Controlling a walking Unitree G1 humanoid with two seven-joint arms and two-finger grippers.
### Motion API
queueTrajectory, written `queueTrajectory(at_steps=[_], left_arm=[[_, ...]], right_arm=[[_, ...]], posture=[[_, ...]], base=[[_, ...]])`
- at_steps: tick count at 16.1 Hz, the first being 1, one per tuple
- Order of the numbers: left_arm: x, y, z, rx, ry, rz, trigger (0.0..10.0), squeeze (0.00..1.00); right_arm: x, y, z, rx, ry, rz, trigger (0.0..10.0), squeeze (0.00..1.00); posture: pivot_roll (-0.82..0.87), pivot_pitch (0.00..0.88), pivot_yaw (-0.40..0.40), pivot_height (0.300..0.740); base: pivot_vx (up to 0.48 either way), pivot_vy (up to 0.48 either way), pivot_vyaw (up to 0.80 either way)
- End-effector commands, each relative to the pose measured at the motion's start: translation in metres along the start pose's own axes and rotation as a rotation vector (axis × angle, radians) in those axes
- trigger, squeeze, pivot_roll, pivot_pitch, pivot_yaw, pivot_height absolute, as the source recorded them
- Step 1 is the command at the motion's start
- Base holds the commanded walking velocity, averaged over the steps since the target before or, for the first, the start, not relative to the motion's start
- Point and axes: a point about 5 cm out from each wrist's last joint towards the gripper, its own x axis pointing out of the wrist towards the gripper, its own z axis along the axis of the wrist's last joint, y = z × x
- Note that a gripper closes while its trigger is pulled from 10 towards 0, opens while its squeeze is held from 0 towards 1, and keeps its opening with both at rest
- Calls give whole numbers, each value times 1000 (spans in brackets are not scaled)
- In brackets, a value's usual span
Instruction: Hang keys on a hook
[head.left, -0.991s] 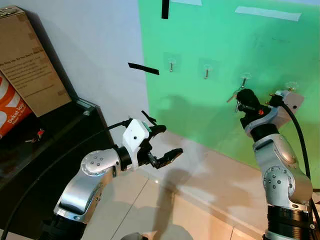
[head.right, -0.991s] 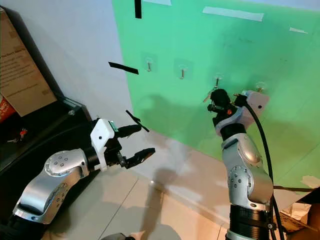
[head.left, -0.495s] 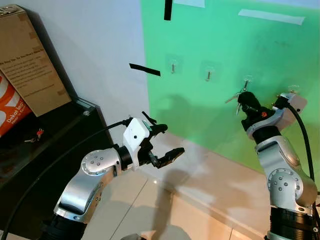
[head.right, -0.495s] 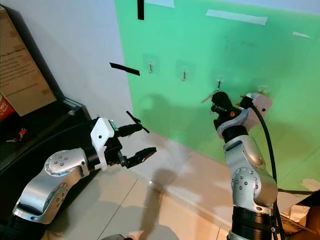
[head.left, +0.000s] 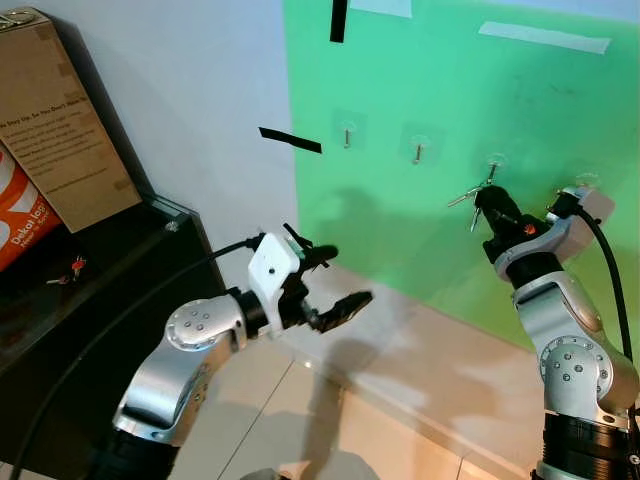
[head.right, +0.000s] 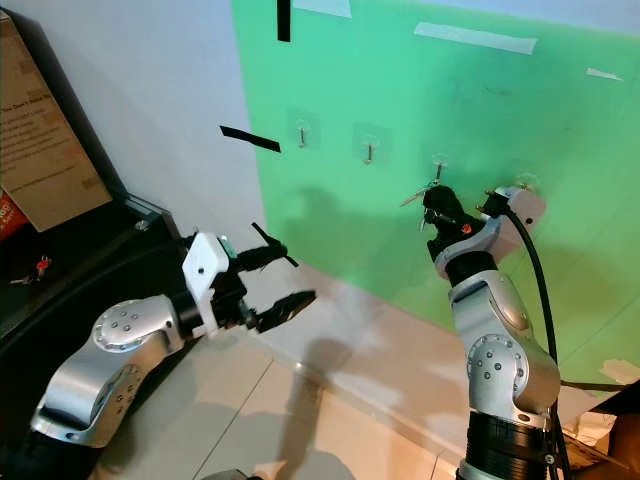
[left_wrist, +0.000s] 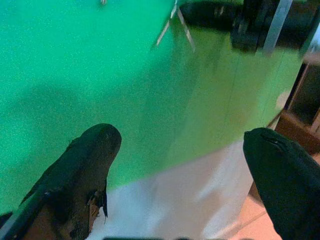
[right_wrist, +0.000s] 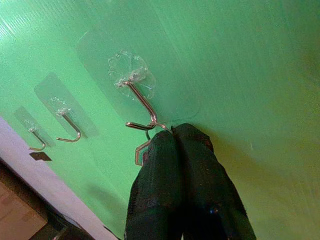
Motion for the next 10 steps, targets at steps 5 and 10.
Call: queueTrajectory(at_steps=[5, 10], left_arm=[[4, -1, 15, 9, -62, -12, 10000, 27], [2, 3, 14, 18, -49, 18, 10000, 27]], right_arm=[[-1, -19, -15, -4, 78, -117, 10000, 643], [-4, -15, -8, 43, -8, -53, 10000, 1000]], posture=[[-85, 0, 62, 740], [-85, 0, 65, 740]], base=[[0, 0, 0], [0, 0, 0]])
